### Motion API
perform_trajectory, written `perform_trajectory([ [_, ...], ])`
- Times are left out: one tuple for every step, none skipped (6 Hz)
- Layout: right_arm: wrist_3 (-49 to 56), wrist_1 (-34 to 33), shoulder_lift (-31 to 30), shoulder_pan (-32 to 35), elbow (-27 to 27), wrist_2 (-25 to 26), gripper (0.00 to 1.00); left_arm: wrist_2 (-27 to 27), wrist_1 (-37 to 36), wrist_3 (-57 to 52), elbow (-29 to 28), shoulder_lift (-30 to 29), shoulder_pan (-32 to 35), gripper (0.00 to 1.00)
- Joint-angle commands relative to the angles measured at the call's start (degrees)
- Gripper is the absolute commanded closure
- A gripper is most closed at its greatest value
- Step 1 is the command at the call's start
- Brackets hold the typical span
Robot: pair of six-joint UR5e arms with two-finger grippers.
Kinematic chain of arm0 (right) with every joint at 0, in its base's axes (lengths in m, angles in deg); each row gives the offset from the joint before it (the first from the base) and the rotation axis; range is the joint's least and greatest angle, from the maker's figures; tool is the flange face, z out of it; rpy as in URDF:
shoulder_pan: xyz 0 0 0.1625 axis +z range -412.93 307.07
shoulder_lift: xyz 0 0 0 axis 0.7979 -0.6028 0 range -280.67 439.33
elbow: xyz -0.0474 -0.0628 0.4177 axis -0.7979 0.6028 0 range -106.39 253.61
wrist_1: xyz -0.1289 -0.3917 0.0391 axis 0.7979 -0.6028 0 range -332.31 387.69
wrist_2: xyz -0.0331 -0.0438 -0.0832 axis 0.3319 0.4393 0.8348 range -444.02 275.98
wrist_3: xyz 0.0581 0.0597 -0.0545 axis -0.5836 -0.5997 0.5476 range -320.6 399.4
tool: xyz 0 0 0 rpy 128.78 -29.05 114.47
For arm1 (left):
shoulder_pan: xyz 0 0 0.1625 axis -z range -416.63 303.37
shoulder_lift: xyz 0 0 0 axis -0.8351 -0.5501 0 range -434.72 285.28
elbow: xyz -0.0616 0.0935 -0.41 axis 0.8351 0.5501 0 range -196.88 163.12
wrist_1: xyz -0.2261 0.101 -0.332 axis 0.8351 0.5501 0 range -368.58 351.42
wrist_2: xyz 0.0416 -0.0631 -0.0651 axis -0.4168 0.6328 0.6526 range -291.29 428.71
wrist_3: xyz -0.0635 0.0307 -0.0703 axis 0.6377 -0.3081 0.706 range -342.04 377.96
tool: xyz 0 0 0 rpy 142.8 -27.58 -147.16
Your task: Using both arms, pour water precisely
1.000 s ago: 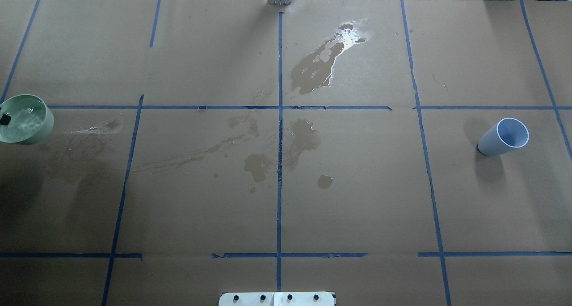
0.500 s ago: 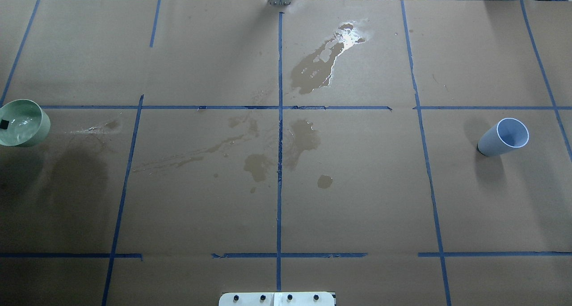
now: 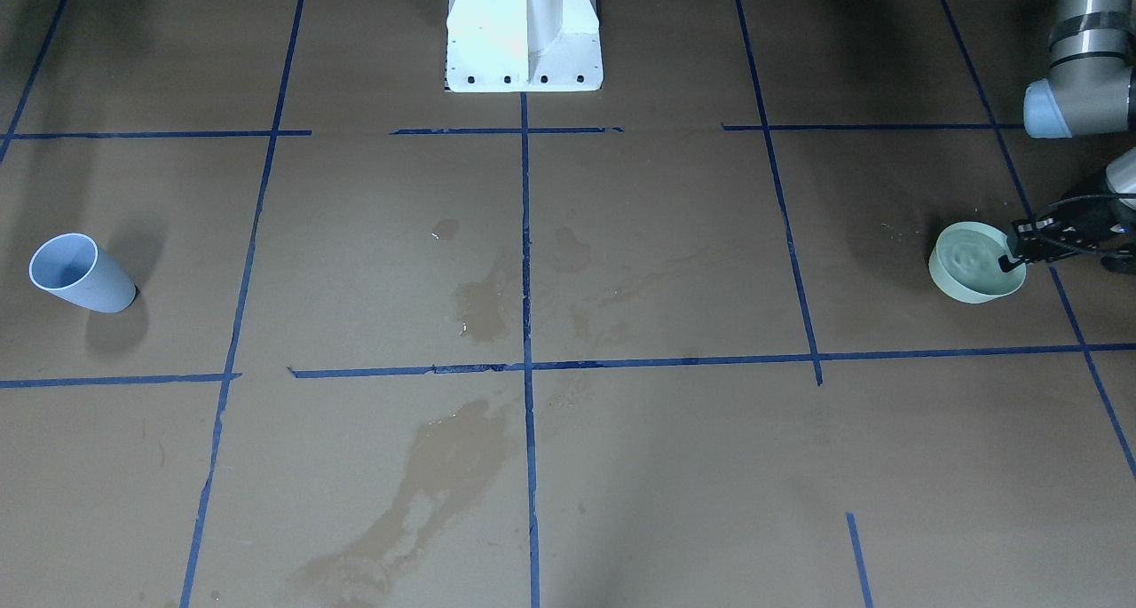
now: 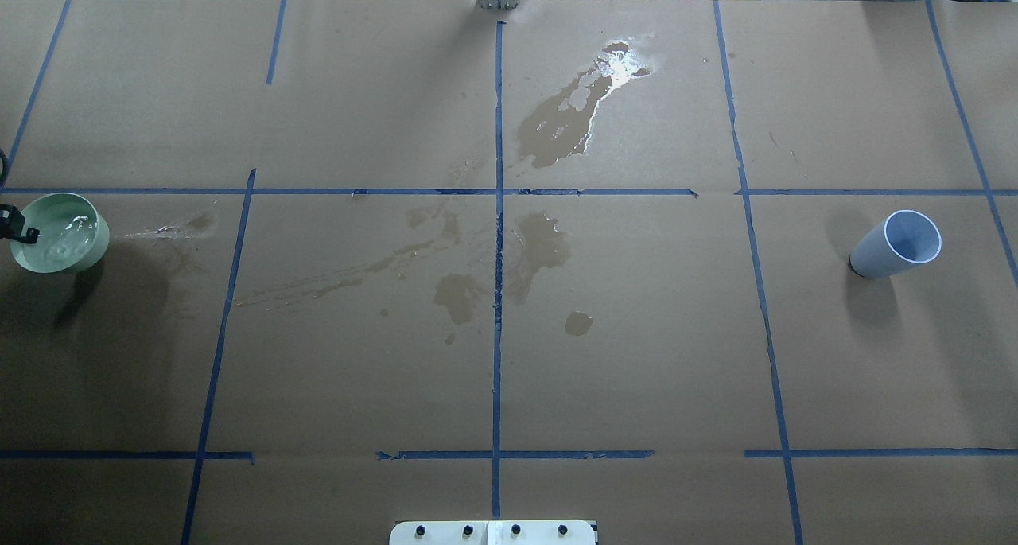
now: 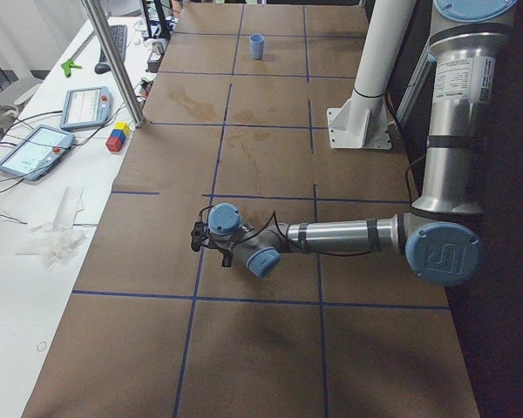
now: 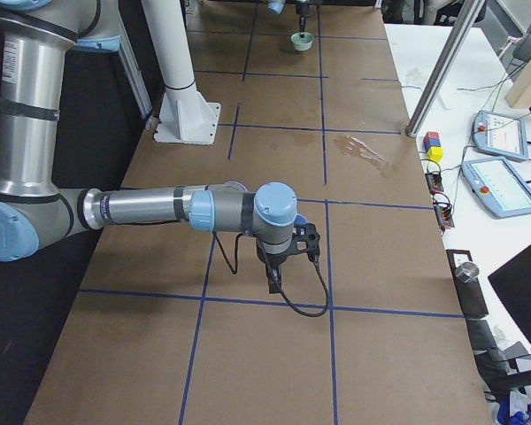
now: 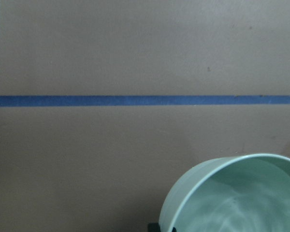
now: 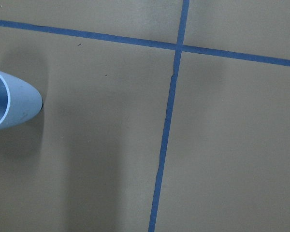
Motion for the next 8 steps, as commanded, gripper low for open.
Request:
perform_trajectory([
  [0.01,0.0,-0.09,0.0,0.0,0.02,0.0,-0.27,0.01,0.09,-0.42,-0.12,-2.06,1.0],
  [0.01,0.0,0.0,0.0,0.0,0.02,0.0,-0.27,0.0,0.09,-0.42,-0.47,-2.59,1.0],
  [0.01,0.0,-0.09,0.09,0.0,0.02,0.0,-0.27,0.0,0.09,-0.42,-0.47,-3.29,0.95],
  [0.01,0.0,0.0,0.0,0.0,0.02,0.0,-0.27,0.0,0.09,-0.5,-0.47,-3.56,0.92],
  [0.01,0.0,-0.09,0.0,0.0,0.02,0.0,-0.27,0.0,0.09,-0.5,-0.65,-3.65,0.74],
  [0.01,0.0,0.0,0.09,0.0,0.02,0.0,-0.1,0.09,0.17,-0.59,-1.43,-3.65,0.37],
  [-0.07,0.0,0.0,0.09,0.0,0.02,0.0,-0.01,-0.08,0.0,-0.33,-1.53,-3.56,0.0],
  [-0.07,0.0,0.0,0.0,0.0,0.02,0.0,0.08,-0.17,-0.18,-0.07,-1.88,-3.38,0.0],
])
